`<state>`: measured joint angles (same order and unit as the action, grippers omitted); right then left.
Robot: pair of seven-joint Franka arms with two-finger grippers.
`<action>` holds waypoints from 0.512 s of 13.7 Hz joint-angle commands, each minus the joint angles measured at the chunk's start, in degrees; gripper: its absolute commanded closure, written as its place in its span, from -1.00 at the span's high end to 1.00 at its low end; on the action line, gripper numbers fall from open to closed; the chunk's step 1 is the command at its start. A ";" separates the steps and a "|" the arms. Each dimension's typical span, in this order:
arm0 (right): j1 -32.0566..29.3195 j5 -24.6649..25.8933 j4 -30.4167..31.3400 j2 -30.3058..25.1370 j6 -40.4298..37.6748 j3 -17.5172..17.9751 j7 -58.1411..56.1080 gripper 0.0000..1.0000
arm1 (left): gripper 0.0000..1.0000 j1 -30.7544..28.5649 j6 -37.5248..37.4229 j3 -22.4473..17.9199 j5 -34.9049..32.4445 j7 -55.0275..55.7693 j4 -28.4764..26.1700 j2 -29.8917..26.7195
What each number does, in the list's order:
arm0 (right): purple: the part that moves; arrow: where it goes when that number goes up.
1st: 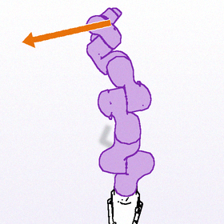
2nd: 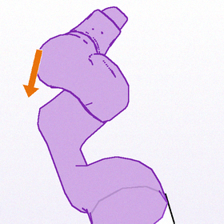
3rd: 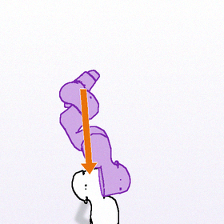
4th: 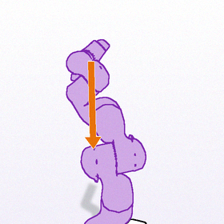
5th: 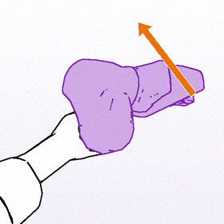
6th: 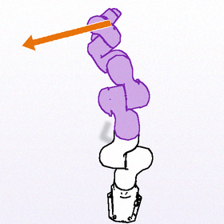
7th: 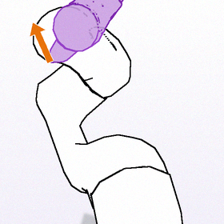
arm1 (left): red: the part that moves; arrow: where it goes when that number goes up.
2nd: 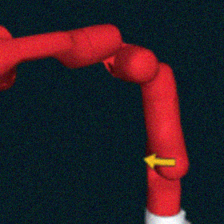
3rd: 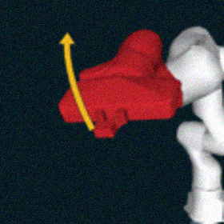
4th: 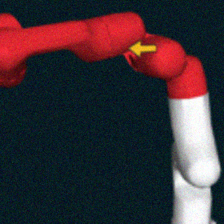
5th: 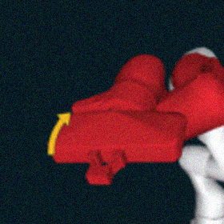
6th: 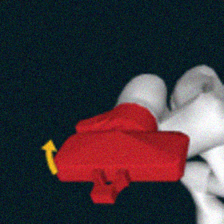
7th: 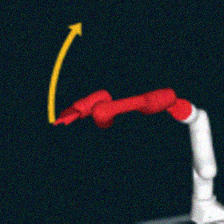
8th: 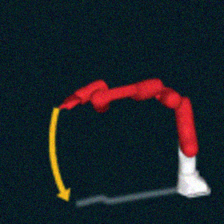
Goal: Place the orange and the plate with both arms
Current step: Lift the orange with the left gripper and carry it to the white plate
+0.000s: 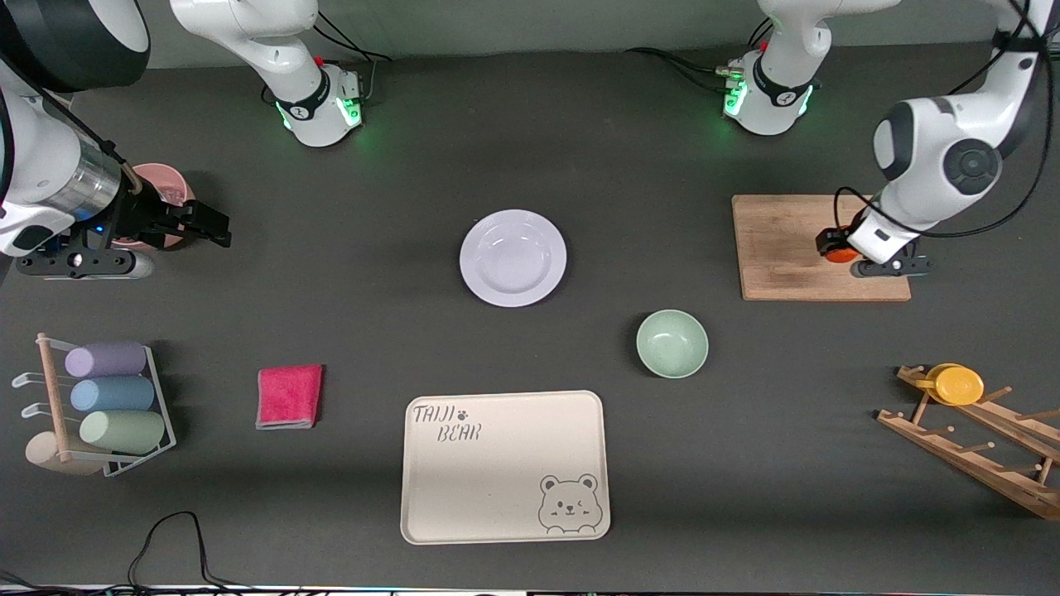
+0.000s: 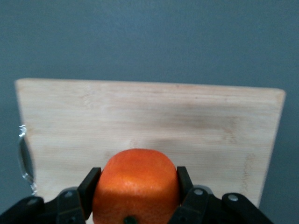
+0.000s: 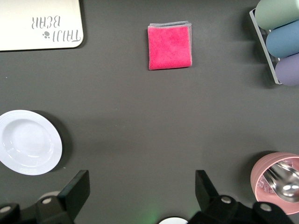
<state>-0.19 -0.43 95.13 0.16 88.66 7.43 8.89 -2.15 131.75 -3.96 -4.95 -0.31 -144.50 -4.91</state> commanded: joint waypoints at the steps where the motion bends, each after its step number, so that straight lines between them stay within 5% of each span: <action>1: -0.60 -0.36 0.93 -0.69 -0.42 0.57 1.39 1.00 | -1.00 0.39 -14.45 0.44 -0.50 0.22 9.81 -3.17; 7: -0.60 -0.36 1.28 -0.43 -0.42 0.57 1.39 1.00 | -1.00 0.65 -38.64 4.66 0.20 0.75 32.58 -1.86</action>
<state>-0.19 -0.43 96.04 0.20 88.65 7.43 8.90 -1.99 100.22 -0.55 -4.88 -0.22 -119.88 -8.86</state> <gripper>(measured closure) 0.000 0.295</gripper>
